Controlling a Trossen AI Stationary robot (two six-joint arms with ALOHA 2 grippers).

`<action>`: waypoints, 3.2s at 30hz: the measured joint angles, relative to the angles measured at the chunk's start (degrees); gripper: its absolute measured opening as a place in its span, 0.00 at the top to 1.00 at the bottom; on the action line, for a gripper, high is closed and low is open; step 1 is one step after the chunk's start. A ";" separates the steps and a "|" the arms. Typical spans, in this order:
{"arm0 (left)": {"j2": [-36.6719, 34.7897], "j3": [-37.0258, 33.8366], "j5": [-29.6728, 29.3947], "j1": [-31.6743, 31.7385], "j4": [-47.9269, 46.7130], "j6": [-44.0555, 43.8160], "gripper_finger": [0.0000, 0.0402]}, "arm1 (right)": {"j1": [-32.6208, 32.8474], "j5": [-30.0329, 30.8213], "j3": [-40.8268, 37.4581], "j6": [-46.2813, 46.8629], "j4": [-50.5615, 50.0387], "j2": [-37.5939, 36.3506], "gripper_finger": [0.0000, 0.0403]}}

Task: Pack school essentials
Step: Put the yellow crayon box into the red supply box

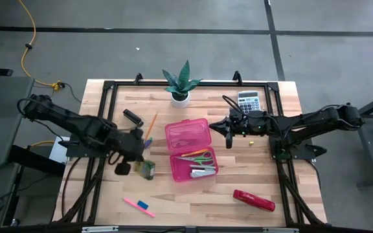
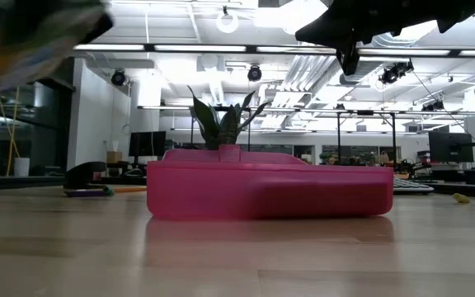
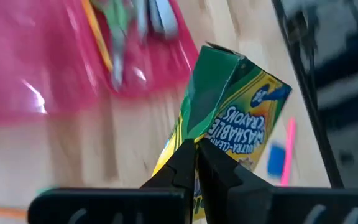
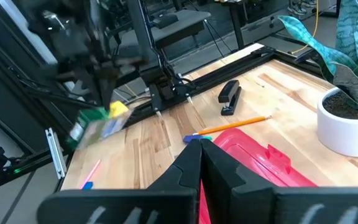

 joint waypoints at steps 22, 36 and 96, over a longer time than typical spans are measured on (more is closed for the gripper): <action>34.08 28.72 -7.70 7.19 0.59 39.07 1.00 | 0.00 2.32 0.00 1.44 1.77 0.00 1.00; 46.07 30.55 -10.40 2.31 -0.68 49.56 1.00 | 0.00 5.05 0.00 0.90 1.70 0.00 1.00; 28.51 29.81 -7.94 7.01 1.24 23.38 0.86 | 2.40 -3.74 -0.01 8.32 -3.34 3.05 1.00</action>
